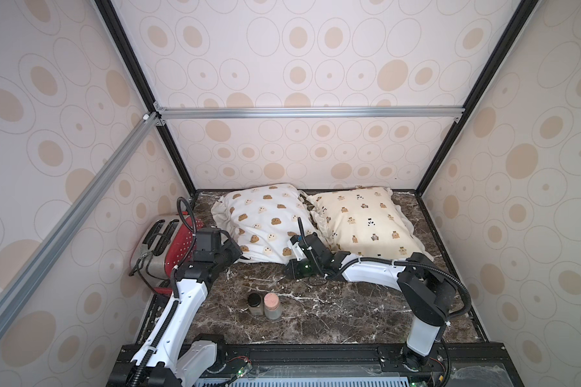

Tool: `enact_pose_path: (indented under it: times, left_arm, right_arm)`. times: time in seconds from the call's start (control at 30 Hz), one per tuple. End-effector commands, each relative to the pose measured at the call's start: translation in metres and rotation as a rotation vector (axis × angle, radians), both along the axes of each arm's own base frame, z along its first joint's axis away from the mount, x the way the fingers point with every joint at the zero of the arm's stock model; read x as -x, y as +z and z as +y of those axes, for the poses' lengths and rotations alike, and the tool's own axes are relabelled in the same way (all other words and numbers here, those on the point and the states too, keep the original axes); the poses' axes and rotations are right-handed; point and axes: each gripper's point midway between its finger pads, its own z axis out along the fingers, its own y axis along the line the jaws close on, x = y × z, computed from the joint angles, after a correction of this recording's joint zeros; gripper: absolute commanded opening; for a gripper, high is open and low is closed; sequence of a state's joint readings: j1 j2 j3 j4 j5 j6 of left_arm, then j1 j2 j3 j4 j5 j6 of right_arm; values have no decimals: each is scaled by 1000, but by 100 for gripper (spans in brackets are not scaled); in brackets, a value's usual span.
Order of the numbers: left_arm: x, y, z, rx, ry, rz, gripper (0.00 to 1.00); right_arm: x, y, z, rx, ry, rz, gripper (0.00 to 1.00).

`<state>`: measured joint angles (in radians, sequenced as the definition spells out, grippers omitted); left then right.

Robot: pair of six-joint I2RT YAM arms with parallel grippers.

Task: Zip up pillowcases
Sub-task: Zip the zipper on the pillowcase, then place the pillowcase at the center of the board.

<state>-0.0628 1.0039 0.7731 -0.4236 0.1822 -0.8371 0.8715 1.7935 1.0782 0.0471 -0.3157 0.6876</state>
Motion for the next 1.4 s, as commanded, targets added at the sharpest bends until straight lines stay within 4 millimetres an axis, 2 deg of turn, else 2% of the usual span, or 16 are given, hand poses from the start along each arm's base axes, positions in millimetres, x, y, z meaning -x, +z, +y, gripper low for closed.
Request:
enact_pose_path:
  times: [0.0, 0.37, 0.97, 1.37]
  left_arm:
    - [-7, 28, 17, -62, 58, -71, 0]
    - [-12, 36, 32, -114, 106, -81, 0]
    - [-28, 22, 63, -117, 202, -43, 0]
    - [-35, 20, 79, -168, 238, -17, 0]
  right_arm:
    - [-3, -3, -20, 38, -40, -11, 0]
    - [3, -10, -47, 81, -63, -13, 0]
    - [8, -25, -89, 195, -143, -19, 0]
    - [22, -47, -97, 217, -158, 18, 0]
